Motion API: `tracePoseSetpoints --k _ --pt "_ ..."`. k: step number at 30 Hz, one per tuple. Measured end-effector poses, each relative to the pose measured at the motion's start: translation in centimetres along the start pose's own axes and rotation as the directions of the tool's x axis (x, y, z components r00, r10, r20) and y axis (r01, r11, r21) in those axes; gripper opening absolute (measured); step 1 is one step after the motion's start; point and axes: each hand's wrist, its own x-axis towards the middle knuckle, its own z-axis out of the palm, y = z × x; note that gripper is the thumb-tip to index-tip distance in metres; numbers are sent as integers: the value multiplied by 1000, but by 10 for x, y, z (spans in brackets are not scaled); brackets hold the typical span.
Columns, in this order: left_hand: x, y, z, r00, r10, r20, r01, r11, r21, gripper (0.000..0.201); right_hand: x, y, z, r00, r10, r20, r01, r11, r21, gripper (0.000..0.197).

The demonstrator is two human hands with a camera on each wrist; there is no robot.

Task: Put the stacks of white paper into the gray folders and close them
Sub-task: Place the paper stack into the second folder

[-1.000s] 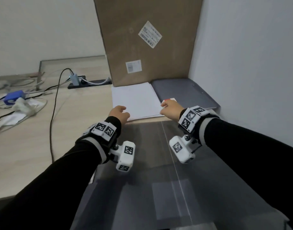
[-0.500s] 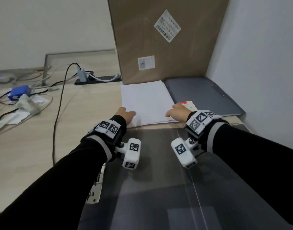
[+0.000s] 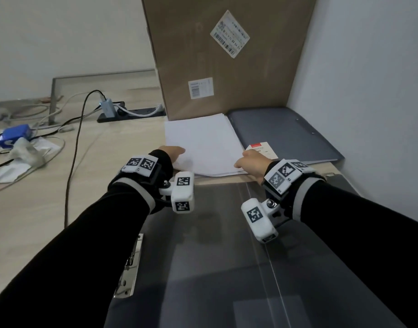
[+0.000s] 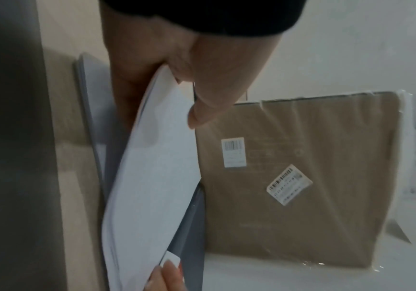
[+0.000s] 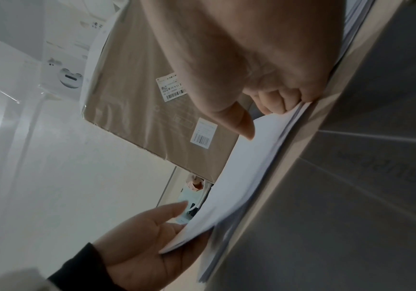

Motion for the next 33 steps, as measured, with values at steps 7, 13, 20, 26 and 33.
tracePoseSetpoints --k 7,13,20,26,33 --pt "-2 -4 -8 972 174 -155 -118 942 314 39 -5 6 -1 991 -118 -59 122 990 68 33" --pt "-35 -19 -44 945 301 -129 -308 951 -35 41 -37 2 -26 987 -144 -71 159 924 348 38" --pt "-112 -50 -67 899 411 154 -385 906 -175 27 -111 -11 -59 948 -319 1 217 647 731 29" --pt "-139 -39 -75 844 484 233 -405 858 -316 33 -151 6 -35 919 -379 -111 338 610 716 34" --pt "-149 -45 -74 854 473 215 -371 845 -386 36 -176 11 -25 924 -361 -128 329 576 748 35"
